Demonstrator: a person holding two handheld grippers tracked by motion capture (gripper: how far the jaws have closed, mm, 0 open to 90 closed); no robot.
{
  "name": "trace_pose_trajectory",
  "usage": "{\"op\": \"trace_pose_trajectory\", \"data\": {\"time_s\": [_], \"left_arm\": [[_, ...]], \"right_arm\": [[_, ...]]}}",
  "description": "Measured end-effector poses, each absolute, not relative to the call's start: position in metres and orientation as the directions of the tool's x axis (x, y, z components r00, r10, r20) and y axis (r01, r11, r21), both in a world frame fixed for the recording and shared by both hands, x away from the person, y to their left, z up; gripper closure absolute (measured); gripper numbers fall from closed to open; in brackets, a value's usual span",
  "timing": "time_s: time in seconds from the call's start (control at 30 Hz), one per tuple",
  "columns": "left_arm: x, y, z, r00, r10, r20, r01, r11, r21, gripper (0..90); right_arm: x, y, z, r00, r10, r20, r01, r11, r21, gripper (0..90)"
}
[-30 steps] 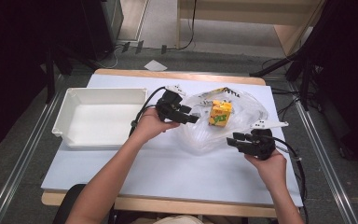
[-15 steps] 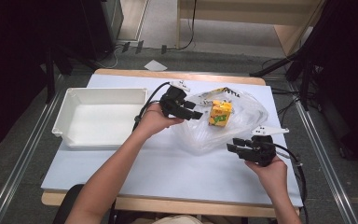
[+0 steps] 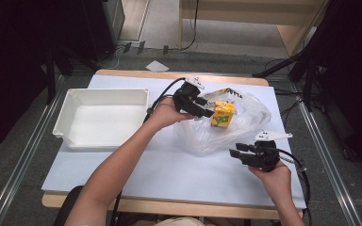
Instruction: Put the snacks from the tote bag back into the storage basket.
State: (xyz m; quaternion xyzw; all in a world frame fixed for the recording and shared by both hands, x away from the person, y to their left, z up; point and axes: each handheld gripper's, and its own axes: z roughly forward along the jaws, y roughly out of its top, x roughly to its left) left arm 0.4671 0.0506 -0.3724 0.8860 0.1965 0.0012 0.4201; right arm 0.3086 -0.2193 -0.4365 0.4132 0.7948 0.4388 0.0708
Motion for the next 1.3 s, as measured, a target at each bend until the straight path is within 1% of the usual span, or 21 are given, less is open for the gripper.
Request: {"op": "trace_pose_trajectory", "data": {"time_s": [0.13, 0.23, 0.43, 0.53, 0.87, 1.3], "left_arm": [[0.474, 0.049, -0.376, 0.918, 0.353, -0.18, 0.36, -0.551, 0.753, 38.0], [0.477, 0.046, -0.378, 0.917, 0.363, -0.164, 0.359, -0.573, 0.737, 37.6], [0.483, 0.04, -0.38, 0.925, 0.347, -0.152, 0.34, -0.581, 0.739, 37.2], [0.488, 0.038, -0.383, 0.925, 0.34, -0.17, 0.348, -0.577, 0.739, 36.9], [0.495, 0.022, -0.394, 0.94, 0.309, -0.144, 0.313, -0.615, 0.724, 35.5], [0.502, 0.005, -0.417, 0.945, 0.281, -0.17, 0.314, -0.619, 0.72, 35.8]], "right_arm": [[0.307, -0.22, -0.438, -0.654, 0.713, 0.253, 0.593, 0.276, 0.756, 56.2], [0.306, -0.22, -0.44, -0.652, 0.713, 0.259, 0.597, 0.273, 0.754, 56.2], [0.307, -0.219, -0.442, -0.655, 0.709, 0.26, 0.599, 0.278, 0.751, 56.3], [0.307, -0.22, -0.443, -0.654, 0.71, 0.26, 0.602, 0.28, 0.748, 56.2], [0.308, -0.219, -0.446, -0.652, 0.71, 0.264, 0.607, 0.281, 0.743, 56.0], [0.308, -0.218, -0.449, -0.652, 0.71, 0.268, 0.614, 0.287, 0.735, 55.5]]}}
